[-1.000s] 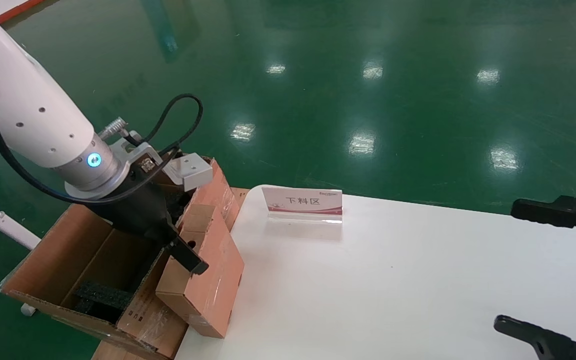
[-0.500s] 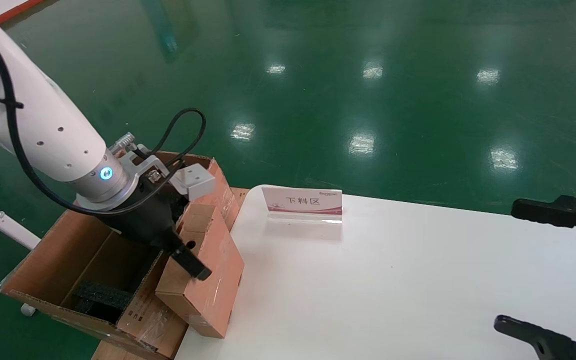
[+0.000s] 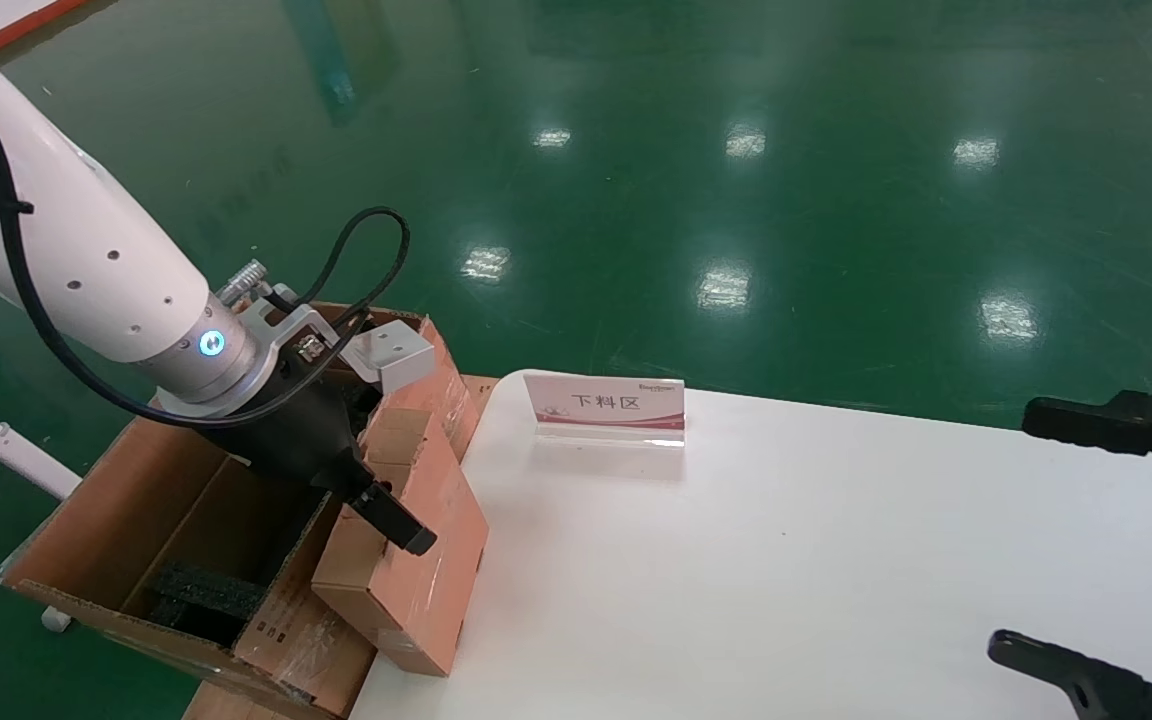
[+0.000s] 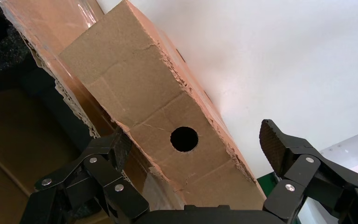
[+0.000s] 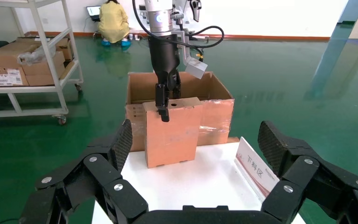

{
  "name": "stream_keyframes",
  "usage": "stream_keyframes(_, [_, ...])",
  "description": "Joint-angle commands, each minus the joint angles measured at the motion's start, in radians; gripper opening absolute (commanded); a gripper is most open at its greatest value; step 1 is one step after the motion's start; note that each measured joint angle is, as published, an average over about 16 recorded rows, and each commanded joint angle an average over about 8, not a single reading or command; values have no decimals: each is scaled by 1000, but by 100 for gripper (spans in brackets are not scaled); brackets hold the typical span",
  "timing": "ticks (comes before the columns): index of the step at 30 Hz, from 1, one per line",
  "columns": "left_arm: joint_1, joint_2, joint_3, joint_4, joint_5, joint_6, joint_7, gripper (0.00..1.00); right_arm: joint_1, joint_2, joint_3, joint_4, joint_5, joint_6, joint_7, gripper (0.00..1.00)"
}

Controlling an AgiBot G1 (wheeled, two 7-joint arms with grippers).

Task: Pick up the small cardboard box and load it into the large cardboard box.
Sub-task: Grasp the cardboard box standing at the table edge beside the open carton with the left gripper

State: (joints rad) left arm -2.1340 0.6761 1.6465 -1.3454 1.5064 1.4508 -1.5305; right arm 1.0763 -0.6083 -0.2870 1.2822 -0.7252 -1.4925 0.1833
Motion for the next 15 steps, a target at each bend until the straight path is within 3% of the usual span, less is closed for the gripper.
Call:
stream_keyframes(1, [-1, 2, 0, 0, 2, 2, 0, 72, 0, 0, 0, 0, 0, 0, 0, 100])
stream_keyframes(7, [-2, 4, 1, 0, 5, 7, 0, 0, 0, 0, 0, 0, 0, 0, 0, 100])
stream_keyframes(15, [-4, 6, 2, 0, 7, 10, 0, 0, 0, 0, 0, 0, 0, 0, 0, 100])
